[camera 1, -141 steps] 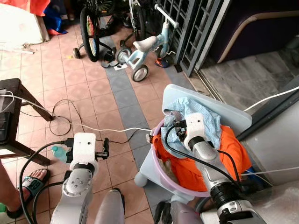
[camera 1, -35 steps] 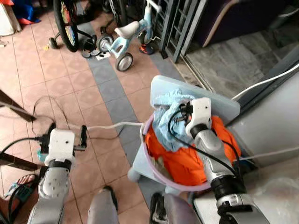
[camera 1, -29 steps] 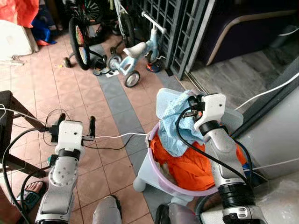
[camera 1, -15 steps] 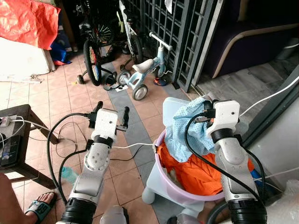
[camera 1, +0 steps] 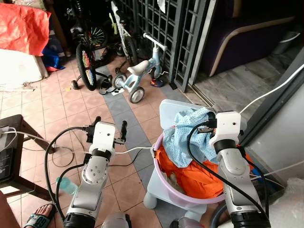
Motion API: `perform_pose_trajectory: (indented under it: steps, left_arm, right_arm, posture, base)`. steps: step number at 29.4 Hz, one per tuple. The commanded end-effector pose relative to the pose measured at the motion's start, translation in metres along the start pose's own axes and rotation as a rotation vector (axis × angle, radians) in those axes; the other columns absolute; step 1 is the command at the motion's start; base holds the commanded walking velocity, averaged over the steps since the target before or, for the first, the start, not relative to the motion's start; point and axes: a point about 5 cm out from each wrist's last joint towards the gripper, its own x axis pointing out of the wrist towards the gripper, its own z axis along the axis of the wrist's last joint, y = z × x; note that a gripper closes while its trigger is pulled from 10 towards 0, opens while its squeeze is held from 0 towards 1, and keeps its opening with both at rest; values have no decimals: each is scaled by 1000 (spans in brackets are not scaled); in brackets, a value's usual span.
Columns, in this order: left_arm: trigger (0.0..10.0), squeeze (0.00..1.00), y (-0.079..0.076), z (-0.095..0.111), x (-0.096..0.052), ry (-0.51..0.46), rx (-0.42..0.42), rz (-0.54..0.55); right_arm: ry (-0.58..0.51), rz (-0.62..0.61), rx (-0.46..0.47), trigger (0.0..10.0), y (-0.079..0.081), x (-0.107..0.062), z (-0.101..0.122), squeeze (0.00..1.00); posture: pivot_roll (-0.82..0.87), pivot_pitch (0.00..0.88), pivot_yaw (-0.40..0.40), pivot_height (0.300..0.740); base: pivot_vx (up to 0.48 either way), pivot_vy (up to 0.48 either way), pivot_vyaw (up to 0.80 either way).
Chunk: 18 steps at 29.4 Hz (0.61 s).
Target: Clothes washing
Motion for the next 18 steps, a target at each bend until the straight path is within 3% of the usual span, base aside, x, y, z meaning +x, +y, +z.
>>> perform_pose_trajectory:
  steps: [1,9,18]
  left_arm:
    - [10000,0,-7,-2,-3,24,-3,-56]
    - [10000,0,-3,4,-1,4,-3,-40]
    - [10000,0,-5,6,-2,9,-12,-51]
  right_arm:
    - [8,-16,4,10000,1,7,-3,0]
    - [-69,92,19,10000,19,15,16,0]
    - [-51,94,14,10000,16,12,10,0]
  posture:
    - [-47,0,24,740]
    - [-39,0,7,740]
    - [-51,0,6,740]
  base:
    - [0,0,-775]
    - [0,0,-712]
    - [0,0,0]
